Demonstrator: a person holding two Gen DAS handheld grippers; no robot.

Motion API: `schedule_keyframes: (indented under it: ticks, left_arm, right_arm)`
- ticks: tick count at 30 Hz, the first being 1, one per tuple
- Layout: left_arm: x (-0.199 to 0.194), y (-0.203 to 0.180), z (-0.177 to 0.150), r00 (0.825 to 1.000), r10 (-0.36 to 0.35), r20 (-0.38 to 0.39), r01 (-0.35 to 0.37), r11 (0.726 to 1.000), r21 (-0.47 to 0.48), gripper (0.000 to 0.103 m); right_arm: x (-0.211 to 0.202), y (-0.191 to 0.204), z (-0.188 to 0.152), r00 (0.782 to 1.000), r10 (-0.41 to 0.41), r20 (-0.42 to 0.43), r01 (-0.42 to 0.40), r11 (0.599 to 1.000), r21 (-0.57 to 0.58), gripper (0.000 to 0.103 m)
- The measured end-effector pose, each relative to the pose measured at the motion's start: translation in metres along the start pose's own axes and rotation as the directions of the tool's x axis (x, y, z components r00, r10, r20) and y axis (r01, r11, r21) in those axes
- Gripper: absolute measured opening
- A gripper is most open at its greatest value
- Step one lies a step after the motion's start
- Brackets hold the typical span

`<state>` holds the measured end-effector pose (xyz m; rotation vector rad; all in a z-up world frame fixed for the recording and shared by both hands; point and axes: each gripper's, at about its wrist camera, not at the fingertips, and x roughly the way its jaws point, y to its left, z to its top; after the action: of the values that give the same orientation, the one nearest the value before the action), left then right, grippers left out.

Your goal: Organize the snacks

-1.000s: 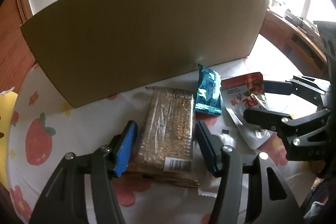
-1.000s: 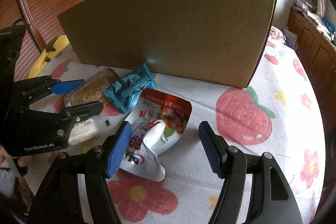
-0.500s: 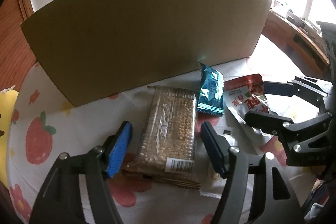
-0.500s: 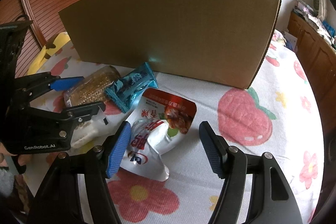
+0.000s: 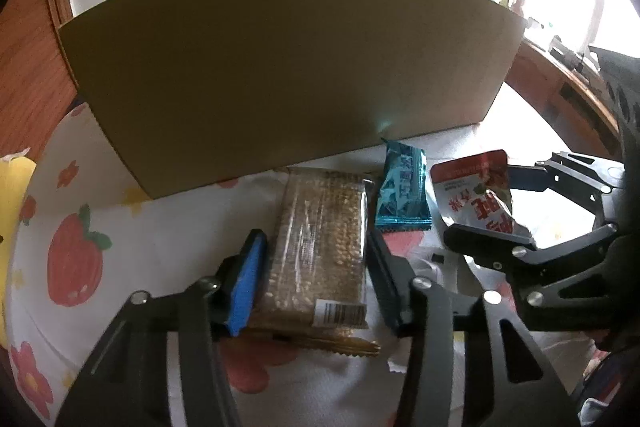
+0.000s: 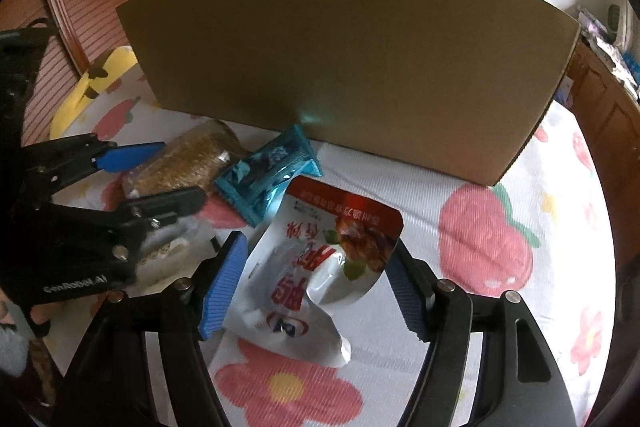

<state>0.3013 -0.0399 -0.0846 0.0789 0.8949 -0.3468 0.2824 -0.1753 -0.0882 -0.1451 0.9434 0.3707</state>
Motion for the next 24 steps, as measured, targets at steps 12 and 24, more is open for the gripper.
schedule_keyframes:
  ticks: [12, 24]
  left_arm:
    - [-0.001, 0.000, 0.001, 1.000, 0.006, 0.006, -0.006, 1.000, -0.003, 0.044]
    - [-0.001, 0.002, 0.001, 1.000, 0.009, 0.009, -0.009, 1.000, -0.016, 0.044]
  right_arm:
    - [0.002, 0.006, -0.002, 0.999, -0.032, -0.013, 0.031, 0.999, -0.028, 0.079]
    - [-0.015, -0.004, -0.015, 1.000, 0.017, 0.022, -0.016, 0.999, -0.051, 0.056]
